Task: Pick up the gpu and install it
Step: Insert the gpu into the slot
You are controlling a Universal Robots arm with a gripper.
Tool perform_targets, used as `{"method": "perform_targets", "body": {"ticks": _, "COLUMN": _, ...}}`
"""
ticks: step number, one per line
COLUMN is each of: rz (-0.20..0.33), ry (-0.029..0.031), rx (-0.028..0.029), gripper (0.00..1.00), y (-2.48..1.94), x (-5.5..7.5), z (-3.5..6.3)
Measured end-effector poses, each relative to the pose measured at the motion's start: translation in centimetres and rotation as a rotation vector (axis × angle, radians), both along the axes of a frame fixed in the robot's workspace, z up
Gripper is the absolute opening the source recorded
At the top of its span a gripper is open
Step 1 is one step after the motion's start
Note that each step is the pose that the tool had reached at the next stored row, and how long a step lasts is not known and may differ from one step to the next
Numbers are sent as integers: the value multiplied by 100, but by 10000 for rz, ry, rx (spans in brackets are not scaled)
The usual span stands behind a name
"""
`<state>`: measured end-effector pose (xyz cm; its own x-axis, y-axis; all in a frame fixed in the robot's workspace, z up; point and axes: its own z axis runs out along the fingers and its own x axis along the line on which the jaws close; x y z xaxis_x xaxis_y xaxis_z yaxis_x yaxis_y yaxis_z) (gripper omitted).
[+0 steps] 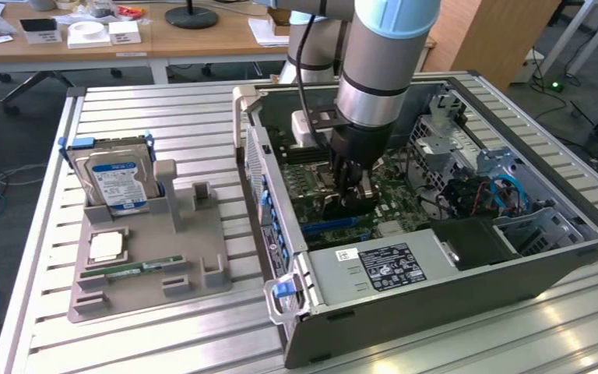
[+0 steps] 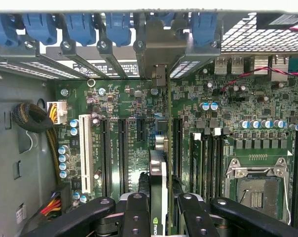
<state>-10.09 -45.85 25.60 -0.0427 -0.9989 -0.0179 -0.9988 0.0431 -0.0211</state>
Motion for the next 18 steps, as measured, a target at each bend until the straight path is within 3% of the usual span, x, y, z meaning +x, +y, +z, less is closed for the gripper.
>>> {"method": "perform_targets", "body": {"ticks": 18, "rz": 0, "ry": 0, "rx": 0, "gripper": 27, "y": 0, "x": -2, "z": -24}}
